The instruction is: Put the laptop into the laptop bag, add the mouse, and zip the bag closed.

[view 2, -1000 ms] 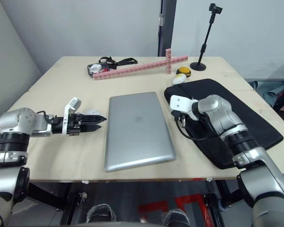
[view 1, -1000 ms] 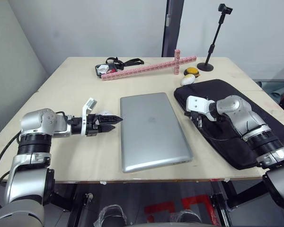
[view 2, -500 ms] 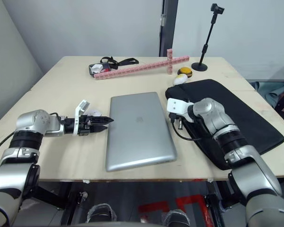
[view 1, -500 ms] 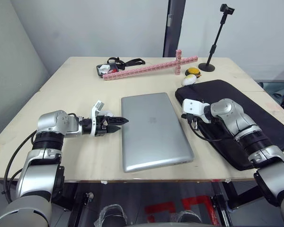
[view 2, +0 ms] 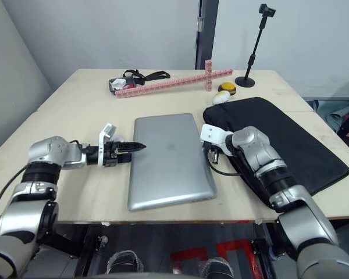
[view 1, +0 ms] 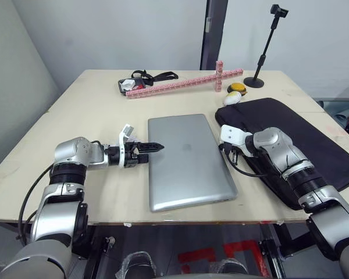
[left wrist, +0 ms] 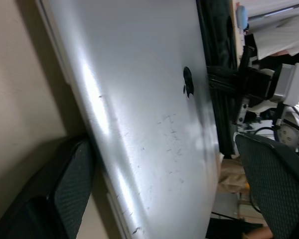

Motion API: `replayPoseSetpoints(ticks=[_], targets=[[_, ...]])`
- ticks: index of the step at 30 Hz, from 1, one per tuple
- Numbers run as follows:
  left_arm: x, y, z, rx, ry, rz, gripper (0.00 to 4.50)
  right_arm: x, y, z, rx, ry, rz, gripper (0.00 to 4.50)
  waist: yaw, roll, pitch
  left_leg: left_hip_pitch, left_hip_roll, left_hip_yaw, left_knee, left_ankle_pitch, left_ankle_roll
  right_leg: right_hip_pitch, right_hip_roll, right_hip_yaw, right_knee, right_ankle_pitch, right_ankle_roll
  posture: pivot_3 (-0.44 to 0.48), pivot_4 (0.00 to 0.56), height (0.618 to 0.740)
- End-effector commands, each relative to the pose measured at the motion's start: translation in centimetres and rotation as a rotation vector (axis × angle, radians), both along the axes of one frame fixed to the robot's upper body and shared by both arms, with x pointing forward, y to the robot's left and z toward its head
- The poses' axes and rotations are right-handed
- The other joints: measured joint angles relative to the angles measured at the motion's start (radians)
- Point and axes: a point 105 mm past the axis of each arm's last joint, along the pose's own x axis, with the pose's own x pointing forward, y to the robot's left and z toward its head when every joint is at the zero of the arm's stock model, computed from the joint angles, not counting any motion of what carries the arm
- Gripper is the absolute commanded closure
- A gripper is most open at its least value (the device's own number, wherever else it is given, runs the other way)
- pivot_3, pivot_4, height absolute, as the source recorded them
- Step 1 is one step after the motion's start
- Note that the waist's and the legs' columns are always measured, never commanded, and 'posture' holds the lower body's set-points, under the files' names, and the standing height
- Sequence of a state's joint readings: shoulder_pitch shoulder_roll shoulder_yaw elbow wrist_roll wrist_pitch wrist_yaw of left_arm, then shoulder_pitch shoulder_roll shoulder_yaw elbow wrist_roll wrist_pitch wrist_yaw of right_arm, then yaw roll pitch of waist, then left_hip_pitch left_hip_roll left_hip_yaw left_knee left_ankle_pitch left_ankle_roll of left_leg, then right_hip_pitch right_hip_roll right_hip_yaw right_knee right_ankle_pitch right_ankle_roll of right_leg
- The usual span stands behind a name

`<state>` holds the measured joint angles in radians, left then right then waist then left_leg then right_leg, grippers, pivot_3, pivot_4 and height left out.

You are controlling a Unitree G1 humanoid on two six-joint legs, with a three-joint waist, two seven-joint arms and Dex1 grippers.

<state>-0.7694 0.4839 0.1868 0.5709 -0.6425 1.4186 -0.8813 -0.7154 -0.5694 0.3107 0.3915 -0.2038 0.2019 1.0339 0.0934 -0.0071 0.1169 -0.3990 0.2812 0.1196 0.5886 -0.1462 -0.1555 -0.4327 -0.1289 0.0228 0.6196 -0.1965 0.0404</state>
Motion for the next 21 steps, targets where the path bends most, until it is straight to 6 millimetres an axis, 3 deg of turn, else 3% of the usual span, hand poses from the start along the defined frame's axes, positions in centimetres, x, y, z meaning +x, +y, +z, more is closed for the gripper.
replayPoseSetpoints(ticks=[1,12,17,21], targets=[[-0.5,-1.8,1.4,-0.082,-0.021,-0.071,0.00,-0.6,2.3,1.0,0.061,-0.026,0.078,4.43,-0.002,0.000,0.000,0.000,0.000,0.000,-0.001,0.000,0.000,0.000,0.000,0.000,0.000,0.000,0.000,0.000,0.150,0.740],[-0.8,-1.7,1.7,-0.085,-0.057,-0.076,0.00,-0.5,1.2,1.1,0.060,-0.026,0.042,4.43,-0.011,0.000,0.000,0.000,0.000,0.001,-0.005,0.000,0.000,0.000,0.000,-0.001,-0.005,0.001,0.002,0.000,0.150,0.740],[-0.6,-1.3,2.2,-0.089,-0.063,-0.060,1.52,-0.4,0.9,1.2,0.070,-0.037,0.023,4.50,-0.012,0.000,0.001,0.000,0.000,0.001,-0.005,0.000,0.000,0.000,0.000,-0.001,-0.006,0.001,0.002,0.000,0.150,0.740],[-0.5,-1.0,2.7,-0.093,-0.072,-0.043,3.03,-0.3,0.6,1.4,0.083,-0.046,0.008,4.50,-0.013,0.000,0.001,0.000,0.000,0.001,-0.006,0.000,0.000,-0.001,0.000,-0.001,-0.007,0.001,0.002,0.000,0.150,0.740]])
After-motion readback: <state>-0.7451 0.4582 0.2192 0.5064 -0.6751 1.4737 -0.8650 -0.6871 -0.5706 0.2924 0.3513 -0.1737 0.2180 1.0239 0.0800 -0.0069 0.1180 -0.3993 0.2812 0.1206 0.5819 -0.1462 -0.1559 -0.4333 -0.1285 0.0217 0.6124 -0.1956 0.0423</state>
